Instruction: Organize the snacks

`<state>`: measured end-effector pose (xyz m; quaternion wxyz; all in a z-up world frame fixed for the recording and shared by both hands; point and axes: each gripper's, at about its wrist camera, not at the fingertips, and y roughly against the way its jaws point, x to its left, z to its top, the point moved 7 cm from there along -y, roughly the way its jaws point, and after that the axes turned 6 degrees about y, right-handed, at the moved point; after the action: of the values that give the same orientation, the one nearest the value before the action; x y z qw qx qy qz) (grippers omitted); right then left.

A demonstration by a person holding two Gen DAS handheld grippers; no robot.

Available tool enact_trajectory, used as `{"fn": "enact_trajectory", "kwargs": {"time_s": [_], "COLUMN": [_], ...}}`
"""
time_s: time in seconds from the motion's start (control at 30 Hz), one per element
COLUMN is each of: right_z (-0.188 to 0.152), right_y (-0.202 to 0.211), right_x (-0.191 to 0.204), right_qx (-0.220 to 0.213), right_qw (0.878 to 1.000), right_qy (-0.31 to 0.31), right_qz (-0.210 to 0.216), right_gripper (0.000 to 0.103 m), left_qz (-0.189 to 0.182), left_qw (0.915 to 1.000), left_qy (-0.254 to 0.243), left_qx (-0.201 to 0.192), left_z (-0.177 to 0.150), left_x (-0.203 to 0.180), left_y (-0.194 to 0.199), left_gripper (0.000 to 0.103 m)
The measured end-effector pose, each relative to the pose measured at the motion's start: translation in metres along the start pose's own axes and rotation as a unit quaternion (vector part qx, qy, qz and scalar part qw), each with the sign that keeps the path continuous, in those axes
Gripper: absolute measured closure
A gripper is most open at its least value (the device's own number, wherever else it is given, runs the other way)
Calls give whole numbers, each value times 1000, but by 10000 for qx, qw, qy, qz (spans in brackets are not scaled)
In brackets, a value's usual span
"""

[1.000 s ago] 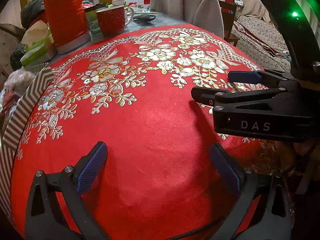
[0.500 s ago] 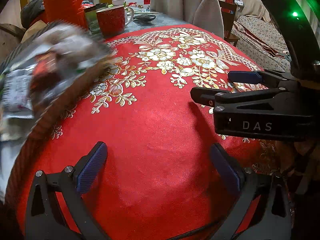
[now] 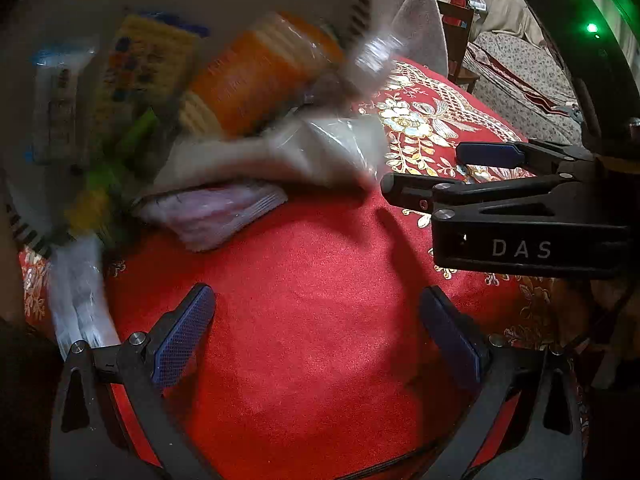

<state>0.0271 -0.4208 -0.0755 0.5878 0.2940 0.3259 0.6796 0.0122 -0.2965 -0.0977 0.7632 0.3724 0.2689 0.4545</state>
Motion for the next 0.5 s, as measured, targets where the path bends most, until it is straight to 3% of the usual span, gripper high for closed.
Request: {"fn": "enact_trajectory", "kwargs": {"time_s": [0.5], "right_z": [0], "right_y": [3], "right_x": [-1], "right_qx": [-17], "right_qw": [10000], "right_qy": [-31], "right_qz": [71], "right_gripper": [15], "left_qz": [-5], "left_qw": [10000], "left_qy": [5], "left_qx": [-5], "left_z": [-3], "left_x": [1], "left_y": [0], "left_gripper": [0]}}
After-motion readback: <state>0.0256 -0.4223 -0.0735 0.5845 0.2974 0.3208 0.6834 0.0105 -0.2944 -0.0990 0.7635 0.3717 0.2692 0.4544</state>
